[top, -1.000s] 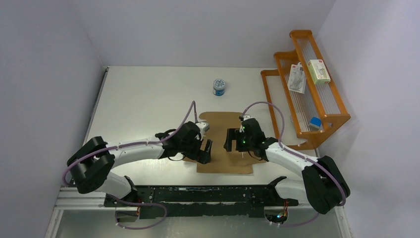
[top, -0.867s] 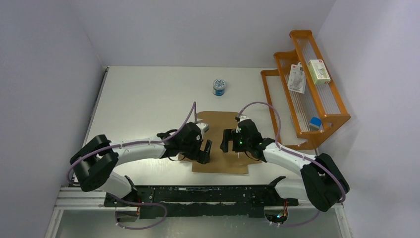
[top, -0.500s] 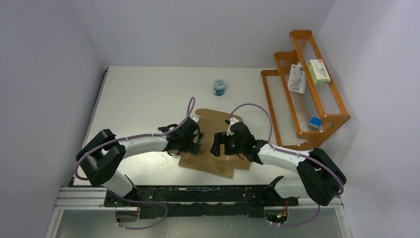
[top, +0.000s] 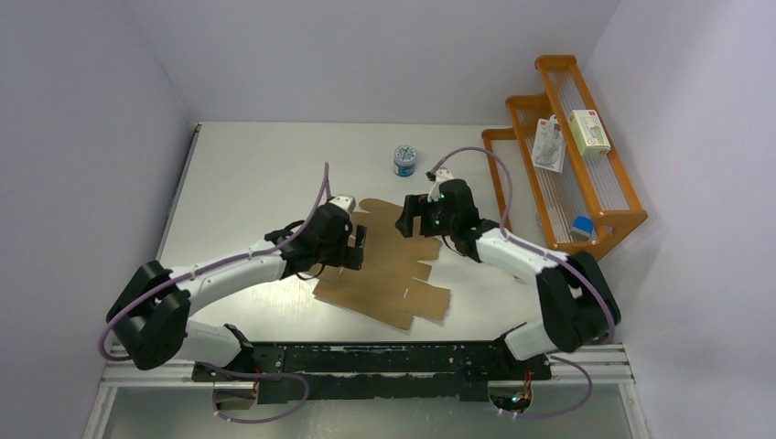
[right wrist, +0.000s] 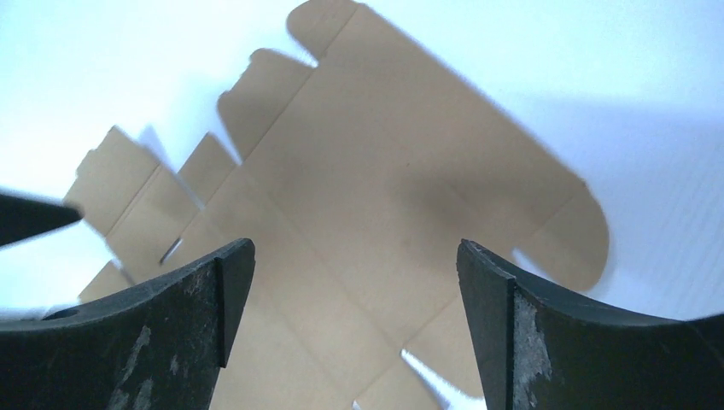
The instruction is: Fold the paper box
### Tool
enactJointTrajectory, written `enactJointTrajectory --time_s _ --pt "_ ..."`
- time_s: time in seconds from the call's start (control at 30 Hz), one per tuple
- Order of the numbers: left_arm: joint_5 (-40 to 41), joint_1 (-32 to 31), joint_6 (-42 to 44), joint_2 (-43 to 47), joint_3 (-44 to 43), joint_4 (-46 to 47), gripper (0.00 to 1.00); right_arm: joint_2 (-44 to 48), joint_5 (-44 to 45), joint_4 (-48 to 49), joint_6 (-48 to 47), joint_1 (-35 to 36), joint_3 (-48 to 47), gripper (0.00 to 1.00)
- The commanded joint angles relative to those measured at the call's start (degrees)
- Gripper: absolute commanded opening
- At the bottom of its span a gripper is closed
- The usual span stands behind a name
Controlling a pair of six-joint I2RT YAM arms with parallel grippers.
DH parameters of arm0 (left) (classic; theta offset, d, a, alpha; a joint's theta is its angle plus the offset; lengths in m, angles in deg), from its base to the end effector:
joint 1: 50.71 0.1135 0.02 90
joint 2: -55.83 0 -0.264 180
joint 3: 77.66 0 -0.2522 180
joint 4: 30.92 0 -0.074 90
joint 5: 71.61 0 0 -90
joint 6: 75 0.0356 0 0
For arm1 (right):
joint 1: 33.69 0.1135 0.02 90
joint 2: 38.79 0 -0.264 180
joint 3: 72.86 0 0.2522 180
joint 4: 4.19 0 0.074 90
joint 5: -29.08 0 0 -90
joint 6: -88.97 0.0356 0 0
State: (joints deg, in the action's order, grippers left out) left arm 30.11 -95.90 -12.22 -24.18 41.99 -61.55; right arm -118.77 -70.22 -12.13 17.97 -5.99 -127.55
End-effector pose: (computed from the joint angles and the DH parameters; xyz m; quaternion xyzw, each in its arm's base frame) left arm 0.2033 -0.1944 0.2049 0.1119 0.9296 -0.1221 0.3293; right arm 0.2571 0.1415 0.2059 -0.1049 0.8714 0.2533 0.4068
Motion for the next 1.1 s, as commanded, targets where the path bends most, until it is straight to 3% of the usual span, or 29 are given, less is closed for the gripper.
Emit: enactJointTrajectory --time_s 0.0,0.23,0.5,0.8,1.07 --pt "-8.0 -2.6 -3.2 3.9 2.7 2.2 0.96 -9.0 -0.4 1.5 -3.6 -0.6 -5.1 0.91" --pt "-11.9 -4.5 -5.7 0.9 5.4 5.4 0.96 -20.0 -1.2 1.8 -4.4 -0.6 -12.5 0.89" --pt "-7.0 -1.4 -4.7 -3.6 5.2 6.5 0.96 -24.2 -0.7 -2.3 -4.7 -0.7 -13.2 0.90" --pt "-2.4 4.6 -2.9 -9.4 2.5 5.3 0.96 -16.8 -1.3 -4.1 -2.4 -0.7 -3.2 0.92" --pt "-1.0 7.9 1.0 -21.6 -11.6 6.2 0.96 -6.0 -7.2 -4.4 1.0 2.8 7.8 0.92"
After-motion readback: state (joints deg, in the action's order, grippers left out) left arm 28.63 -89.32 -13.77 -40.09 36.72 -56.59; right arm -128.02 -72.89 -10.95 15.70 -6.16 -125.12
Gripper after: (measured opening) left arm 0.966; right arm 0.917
